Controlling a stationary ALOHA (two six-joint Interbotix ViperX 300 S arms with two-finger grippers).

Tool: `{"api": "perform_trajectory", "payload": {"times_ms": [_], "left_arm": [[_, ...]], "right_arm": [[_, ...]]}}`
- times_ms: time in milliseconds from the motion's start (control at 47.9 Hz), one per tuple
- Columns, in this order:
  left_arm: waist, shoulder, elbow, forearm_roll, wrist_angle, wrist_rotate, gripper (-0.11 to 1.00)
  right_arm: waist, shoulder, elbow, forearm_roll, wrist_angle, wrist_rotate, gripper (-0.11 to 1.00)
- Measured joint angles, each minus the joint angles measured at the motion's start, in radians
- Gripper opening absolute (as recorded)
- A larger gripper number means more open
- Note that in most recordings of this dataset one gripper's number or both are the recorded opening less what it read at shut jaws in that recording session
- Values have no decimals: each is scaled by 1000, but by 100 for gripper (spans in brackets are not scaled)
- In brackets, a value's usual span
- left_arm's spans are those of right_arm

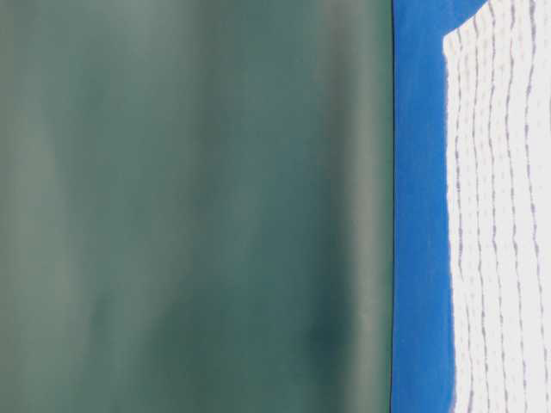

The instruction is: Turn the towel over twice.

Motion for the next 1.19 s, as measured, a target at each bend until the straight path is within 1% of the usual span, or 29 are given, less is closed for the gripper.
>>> {"api": "perform_trajectory", "payload": {"times_ms": [460, 501, 543, 564, 606, 627, 690, 752, 794, 836, 857, 919, 1024, 1191], "left_arm": [[8, -2, 3, 0, 2, 6, 3], [8, -2, 3, 2, 2, 6, 5], [11, -2, 3, 0, 0, 6, 11], [11, -2, 3, 0, 0, 6, 15], [11, -2, 3, 0, 2, 5, 23], [11, -3, 3, 0, 3, 3, 30], [11, -9, 2, 0, 18, -2, 47], [11, -23, 0, 0, 41, -2, 66], [11, -37, -5, 0, 61, 3, 76], [12, -54, -9, 0, 84, 8, 83], [14, -67, -14, 0, 97, 9, 84], [20, -101, -23, 0, 127, 9, 82], [38, -183, -32, 0, 178, 14, 78], [78, -337, -26, 0, 201, 41, 78]], "right_arm": [[0, 6, -8, -34, 2, 3, 3], [0, 6, -8, -35, 3, 3, 4], [0, 6, -8, -38, 2, 3, 5], [0, 6, -8, -38, 2, 3, 8], [0, 6, -8, -41, 3, 0, 19], [0, 6, -9, -44, 5, 3, 27], [0, 6, -15, -54, 18, 3, 46], [0, 3, -23, -69, 40, -2, 62], [0, -2, -26, -84, 57, -3, 68], [0, -14, -31, -106, 75, -5, 67], [0, -26, -32, -124, 91, -5, 64], [0, -61, -37, -172, 124, -5, 61], [0, -127, -37, -253, 164, -8, 62], [-11, -258, -25, -402, 187, -8, 62]]}}
